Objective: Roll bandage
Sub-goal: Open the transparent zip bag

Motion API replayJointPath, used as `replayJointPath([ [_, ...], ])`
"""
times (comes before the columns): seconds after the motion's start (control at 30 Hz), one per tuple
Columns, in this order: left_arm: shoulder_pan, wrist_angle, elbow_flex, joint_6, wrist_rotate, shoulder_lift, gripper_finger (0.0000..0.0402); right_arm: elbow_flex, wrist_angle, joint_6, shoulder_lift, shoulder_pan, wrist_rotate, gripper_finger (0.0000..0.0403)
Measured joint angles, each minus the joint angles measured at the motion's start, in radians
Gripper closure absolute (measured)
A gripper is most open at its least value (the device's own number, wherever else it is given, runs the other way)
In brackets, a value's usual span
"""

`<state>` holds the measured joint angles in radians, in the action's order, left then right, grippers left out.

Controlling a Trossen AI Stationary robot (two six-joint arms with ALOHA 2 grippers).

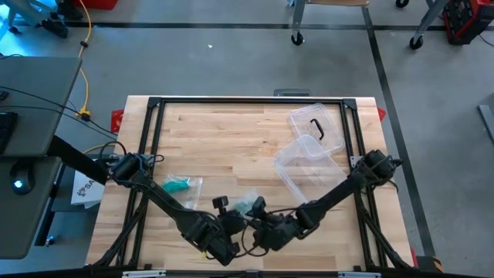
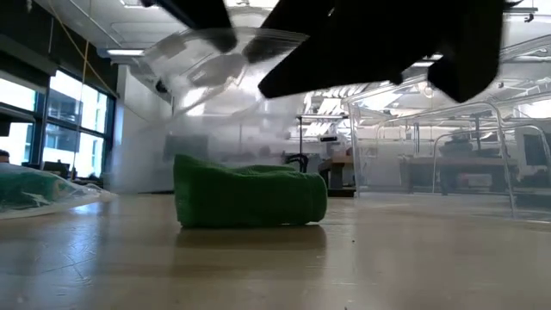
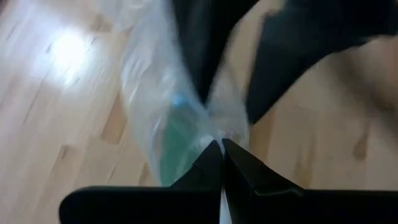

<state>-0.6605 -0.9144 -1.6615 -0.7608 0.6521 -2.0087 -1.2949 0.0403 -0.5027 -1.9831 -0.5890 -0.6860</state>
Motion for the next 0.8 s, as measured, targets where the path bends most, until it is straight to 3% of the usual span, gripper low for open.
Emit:
replayJointPath([
  [0.13,-0.001,0.055,0.0,0.049,0.055,0.0,0.0401,-0.002,0.001,0.046,-0.014,0.033,0.123,0.019],
  [0.3,-0.001,-0.002,0.0,0.001,0.188,0.0,0.0401,-0.001,0.007,0.152,-0.045,0.045,0.354,0.019],
  [0.4,-0.002,-0.054,0.0,-0.056,0.219,0.0,0.0401,-0.001,0.008,0.181,-0.054,0.045,0.387,0.019],
  [0.5,-0.001,-0.084,0.0,-0.075,0.222,-0.001,0.0401,-0.001,-0.023,0.18,-0.055,0.038,0.309,0.019],
  [0.7,-0.001,-0.099,0.0,-0.102,0.139,0.0,0.0401,-0.001,-0.154,0.135,-0.053,0.003,0.012,0.019],
  [0.8,-0.001,-0.162,0.0,-0.145,0.096,0.0,0.0401,-0.022,-0.114,0.16,-0.052,-0.004,0.005,0.0189],
])
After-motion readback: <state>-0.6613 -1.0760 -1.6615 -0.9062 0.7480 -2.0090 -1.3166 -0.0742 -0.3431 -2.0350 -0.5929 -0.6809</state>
